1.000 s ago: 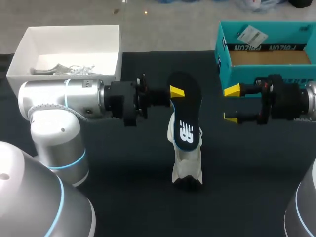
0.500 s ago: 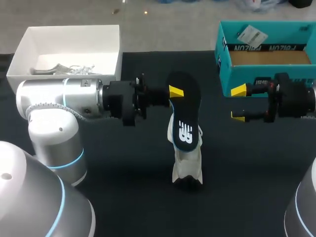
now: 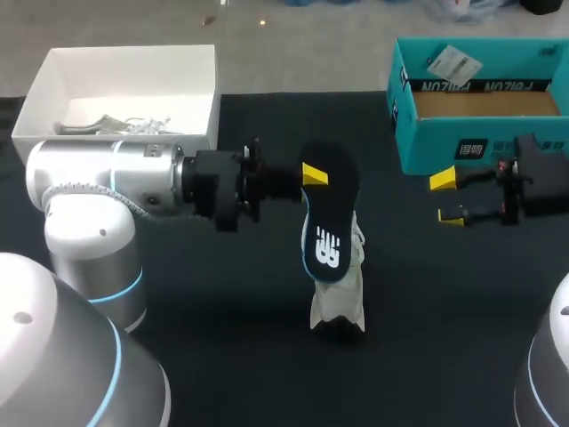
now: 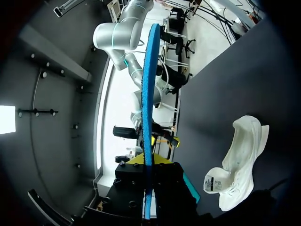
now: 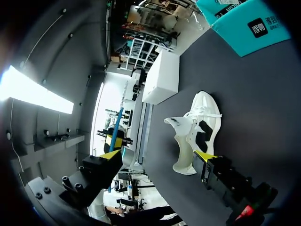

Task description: Take the shoe out of the shoebox, open the shoe tongue, remove and reinsert the insole, then place the shoe into the shoebox

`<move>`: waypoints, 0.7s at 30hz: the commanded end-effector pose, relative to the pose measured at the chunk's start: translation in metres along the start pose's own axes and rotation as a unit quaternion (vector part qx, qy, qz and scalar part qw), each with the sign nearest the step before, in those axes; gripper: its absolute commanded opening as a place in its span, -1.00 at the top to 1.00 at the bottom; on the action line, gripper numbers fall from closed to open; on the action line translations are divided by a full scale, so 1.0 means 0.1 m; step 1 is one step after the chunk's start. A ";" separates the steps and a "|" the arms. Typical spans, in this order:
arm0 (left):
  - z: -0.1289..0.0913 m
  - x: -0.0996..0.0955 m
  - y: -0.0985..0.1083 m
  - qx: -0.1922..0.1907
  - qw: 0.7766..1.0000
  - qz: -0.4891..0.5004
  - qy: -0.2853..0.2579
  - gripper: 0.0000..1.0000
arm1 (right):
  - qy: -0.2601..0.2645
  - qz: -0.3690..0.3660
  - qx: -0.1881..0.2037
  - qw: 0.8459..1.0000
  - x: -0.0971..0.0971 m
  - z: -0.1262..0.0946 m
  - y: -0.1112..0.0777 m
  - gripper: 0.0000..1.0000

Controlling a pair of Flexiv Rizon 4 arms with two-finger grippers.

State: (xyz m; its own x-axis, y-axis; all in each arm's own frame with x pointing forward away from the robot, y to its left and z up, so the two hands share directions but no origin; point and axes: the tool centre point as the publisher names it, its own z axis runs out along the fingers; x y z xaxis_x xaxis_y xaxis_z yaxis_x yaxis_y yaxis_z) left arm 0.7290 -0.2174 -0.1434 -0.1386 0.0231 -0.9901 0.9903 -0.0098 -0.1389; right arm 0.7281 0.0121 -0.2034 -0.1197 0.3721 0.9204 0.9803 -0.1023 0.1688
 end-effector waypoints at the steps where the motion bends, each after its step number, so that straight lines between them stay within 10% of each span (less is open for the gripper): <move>1: -0.05 0.04 -0.04 0.001 1.000 -0.003 -0.001 1.00 | -0.041 0.015 -0.009 0.999 -0.02 -0.32 -0.15 -1.00; 21: -0.02 0.05 -0.07 0.005 1.000 -0.009 -0.006 1.00 | -0.116 0.048 -0.002 0.992 -0.18 -0.56 -0.22 -1.00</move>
State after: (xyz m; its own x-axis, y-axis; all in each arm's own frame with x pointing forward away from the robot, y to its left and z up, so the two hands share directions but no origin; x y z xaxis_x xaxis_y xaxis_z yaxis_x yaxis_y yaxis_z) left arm 0.7220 -0.2151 -0.1462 -0.1579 0.0131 -0.9874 0.9872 -0.0211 -0.1582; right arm 0.7033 -0.0409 -0.2000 0.0084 0.5643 0.8255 0.9849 -0.1473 0.0906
